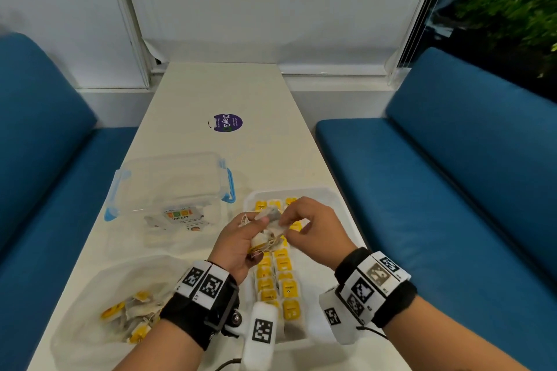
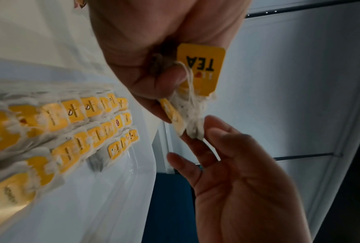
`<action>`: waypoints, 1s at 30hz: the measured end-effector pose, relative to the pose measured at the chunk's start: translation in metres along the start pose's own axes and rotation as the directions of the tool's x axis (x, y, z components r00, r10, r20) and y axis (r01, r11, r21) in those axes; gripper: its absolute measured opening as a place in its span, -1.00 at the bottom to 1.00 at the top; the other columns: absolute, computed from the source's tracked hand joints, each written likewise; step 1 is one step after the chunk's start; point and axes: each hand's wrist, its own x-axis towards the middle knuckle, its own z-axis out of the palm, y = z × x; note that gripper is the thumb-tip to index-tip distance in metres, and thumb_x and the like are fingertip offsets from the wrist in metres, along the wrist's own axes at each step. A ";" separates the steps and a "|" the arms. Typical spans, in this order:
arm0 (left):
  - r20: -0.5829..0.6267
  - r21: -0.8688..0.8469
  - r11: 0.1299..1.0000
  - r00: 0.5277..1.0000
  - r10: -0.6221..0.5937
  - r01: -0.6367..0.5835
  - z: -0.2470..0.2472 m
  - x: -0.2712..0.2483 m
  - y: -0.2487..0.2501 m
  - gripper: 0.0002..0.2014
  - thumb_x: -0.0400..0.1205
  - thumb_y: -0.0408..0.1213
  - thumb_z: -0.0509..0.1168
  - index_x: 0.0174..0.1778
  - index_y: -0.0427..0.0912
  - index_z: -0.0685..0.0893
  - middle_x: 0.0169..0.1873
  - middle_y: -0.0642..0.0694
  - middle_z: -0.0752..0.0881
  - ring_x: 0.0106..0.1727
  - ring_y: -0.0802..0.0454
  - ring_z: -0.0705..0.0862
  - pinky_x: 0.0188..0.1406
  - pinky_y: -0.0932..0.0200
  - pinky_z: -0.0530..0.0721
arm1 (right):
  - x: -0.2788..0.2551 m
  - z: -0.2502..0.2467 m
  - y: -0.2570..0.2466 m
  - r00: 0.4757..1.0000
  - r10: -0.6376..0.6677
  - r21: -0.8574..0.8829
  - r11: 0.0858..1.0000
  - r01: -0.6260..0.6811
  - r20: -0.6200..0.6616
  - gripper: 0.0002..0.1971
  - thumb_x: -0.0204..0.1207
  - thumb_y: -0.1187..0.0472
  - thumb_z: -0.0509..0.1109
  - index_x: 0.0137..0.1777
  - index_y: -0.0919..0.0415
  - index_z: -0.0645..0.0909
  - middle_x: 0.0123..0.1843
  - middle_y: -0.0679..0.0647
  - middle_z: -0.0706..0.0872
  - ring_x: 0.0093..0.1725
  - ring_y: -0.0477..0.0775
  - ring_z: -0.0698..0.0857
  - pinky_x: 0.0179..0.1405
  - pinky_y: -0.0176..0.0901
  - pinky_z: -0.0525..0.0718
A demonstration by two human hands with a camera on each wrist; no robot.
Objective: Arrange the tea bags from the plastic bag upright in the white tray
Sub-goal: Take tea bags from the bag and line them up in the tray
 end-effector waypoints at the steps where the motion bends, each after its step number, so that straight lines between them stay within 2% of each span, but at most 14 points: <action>1: 0.002 0.021 1.000 1.000 0.013 -0.013 0.000 -0.001 0.000 -0.88 0.55 -0.31 0.36 -0.27 -0.06 0.59 -0.48 -0.05 0.62 -0.56 0.07 0.53 -0.72 0.38 0.35 | 0.001 -0.003 -0.002 0.998 0.057 0.059 0.997 -0.055 -0.032 -0.80 0.33 0.45 0.44 -0.16 0.14 0.69 -0.18 -0.12 0.65 -0.15 -0.29 0.64 -0.26 -0.58 0.53; 2: 0.008 0.048 0.998 1.000 0.028 -0.029 0.000 -0.001 0.000 -0.88 0.56 -0.32 0.36 -0.27 -0.07 0.59 -0.48 -0.05 0.62 -0.55 0.07 0.51 -0.70 0.37 0.35 | 0.003 -0.006 -0.003 0.993 0.109 0.107 0.989 -0.103 -0.048 -0.78 0.37 0.43 0.44 -0.11 0.08 0.67 -0.17 -0.16 0.65 -0.18 -0.33 0.63 -0.23 -0.58 0.55; 4: 0.040 0.124 0.990 0.997 0.068 -0.072 0.002 -0.004 0.001 -0.89 0.57 -0.32 0.34 -0.27 -0.08 0.59 -0.49 -0.03 0.59 -0.57 0.10 0.49 -0.66 0.35 0.35 | 0.008 -0.010 -0.005 0.988 0.151 0.106 0.983 -0.149 -0.011 -0.77 0.42 0.29 0.50 -0.03 -0.06 0.64 -0.15 -0.18 0.66 -0.25 -0.25 0.59 -0.17 -0.54 0.57; 6: 0.082 0.189 0.974 0.991 0.107 -0.120 0.005 -0.006 0.002 -0.89 0.57 -0.31 0.35 -0.28 -0.08 0.60 -0.47 -0.03 0.59 -0.57 0.12 0.50 -0.61 0.35 0.36 | 0.013 -0.013 -0.009 0.981 0.170 0.083 0.981 -0.178 0.097 -0.84 0.44 0.19 0.51 -0.10 -0.10 0.66 -0.18 -0.15 0.67 -0.29 -0.18 0.56 -0.19 -0.45 0.57; 8: 0.104 0.223 0.964 0.987 0.123 -0.144 0.007 -0.008 0.003 -0.92 0.55 -0.31 0.37 -0.24 -0.08 0.64 -0.41 -0.05 0.64 -0.49 0.07 0.53 -0.53 0.32 0.40 | 0.016 -0.014 -0.012 0.968 0.195 0.134 0.967 -0.216 0.156 -0.84 0.46 0.24 0.49 -0.27 -0.04 0.66 -0.28 -0.09 0.70 -0.34 -0.17 0.60 -0.31 -0.42 0.58; 11: 0.098 0.234 0.966 0.991 0.088 -0.109 0.005 -0.007 0.003 -0.94 0.53 -0.27 0.40 -0.14 -0.02 0.70 -0.34 -0.05 0.67 -0.45 0.06 0.51 -0.49 0.30 0.40 | 0.021 -0.020 -0.014 0.953 0.283 0.364 0.881 -0.304 0.111 -0.79 0.48 0.34 0.43 -0.35 0.09 0.66 -0.41 -0.03 0.67 -0.47 -0.13 0.58 -0.59 -0.41 0.43; 12: 0.098 0.227 0.970 0.993 0.068 -0.089 0.004 -0.007 0.003 -0.92 0.52 -0.25 0.41 -0.11 0.00 0.71 -0.35 -0.04 0.66 -0.49 0.08 0.49 -0.54 0.31 0.39 | 0.022 -0.023 -0.013 0.947 0.311 0.411 0.856 -0.314 0.076 -0.78 0.48 0.36 0.43 -0.36 0.12 0.66 -0.45 -0.07 0.66 -0.49 -0.15 0.55 -0.62 -0.42 0.40; 15: 0.104 0.190 0.981 0.994 0.019 -0.038 0.001 -0.008 0.000 -0.91 0.53 -0.22 0.40 -0.07 -0.02 0.71 -0.36 -0.02 0.61 -0.60 0.16 0.46 -0.63 0.37 0.35 | 0.026 -0.030 -0.011 0.946 0.324 0.372 0.877 -0.305 0.011 -0.78 0.48 0.37 0.43 -0.36 0.13 0.67 -0.58 -0.20 0.62 -0.58 -0.29 0.51 -0.63 -0.54 0.37; 18: 0.083 0.179 0.984 0.996 -0.029 0.013 -0.001 -0.010 -0.002 -0.87 0.53 -0.16 0.38 -0.04 -0.06 0.70 -0.28 -0.01 0.64 -0.63 0.19 0.48 -0.62 0.38 0.34 | 0.027 -0.034 -0.011 0.947 0.319 0.462 0.834 -0.302 0.045 -0.78 0.51 0.37 0.40 -0.35 0.15 0.68 -0.55 -0.16 0.59 -0.55 -0.23 0.44 -0.64 -0.44 0.32; 21: 0.090 0.156 0.986 0.994 -0.068 0.053 -0.001 -0.011 -0.003 -0.81 0.50 -0.09 0.37 -0.04 -0.06 0.71 -0.23 0.00 0.67 -0.45 0.09 0.52 -0.65 0.39 0.34 | 0.027 -0.038 -0.013 0.950 0.293 0.592 0.748 -0.299 0.109 -0.77 0.56 0.36 0.33 -0.32 0.18 0.65 -0.38 0.01 0.57 -0.46 -0.14 0.41 -0.59 -0.35 0.30; 25: 0.230 0.088 0.991 0.966 -0.117 0.099 0.000 -0.013 -0.004 -0.61 0.33 0.05 0.35 0.02 -0.04 0.70 -0.12 -0.03 0.79 -0.23 -0.02 0.60 -0.62 0.35 0.35 | 0.028 -0.037 -0.012 0.960 0.215 0.490 0.827 -0.277 0.179 -0.77 0.57 0.36 0.32 -0.30 0.11 0.62 -0.32 -0.13 0.69 -0.38 -0.18 0.51 -0.40 -0.32 0.37; 28: 0.365 0.049 0.989 0.920 -0.145 0.137 0.005 -0.012 -0.007 -0.36 0.09 0.24 0.55 0.02 -0.03 0.77 0.02 -0.05 0.81 -0.22 0.05 0.73 -0.50 0.33 0.50 | 0.027 -0.031 -0.008 0.944 0.157 0.430 0.859 -0.276 0.291 -0.82 0.58 0.31 0.31 -0.23 0.09 0.61 -0.22 -0.16 0.70 -0.25 -0.19 0.58 -0.20 -0.33 0.48; 30: 0.434 -0.009 0.988 0.891 -0.133 0.152 0.009 -0.012 -0.009 -0.30 -0.10 0.19 0.66 -0.07 -0.05 0.83 -0.04 -0.07 0.82 -0.25 0.04 0.78 -0.44 0.28 0.57 | 0.026 -0.027 -0.009 0.923 0.126 0.465 0.834 -0.298 0.365 -0.83 0.60 0.34 0.25 -0.18 0.14 0.59 -0.17 -0.07 0.66 -0.23 -0.18 0.61 -0.16 -0.32 0.53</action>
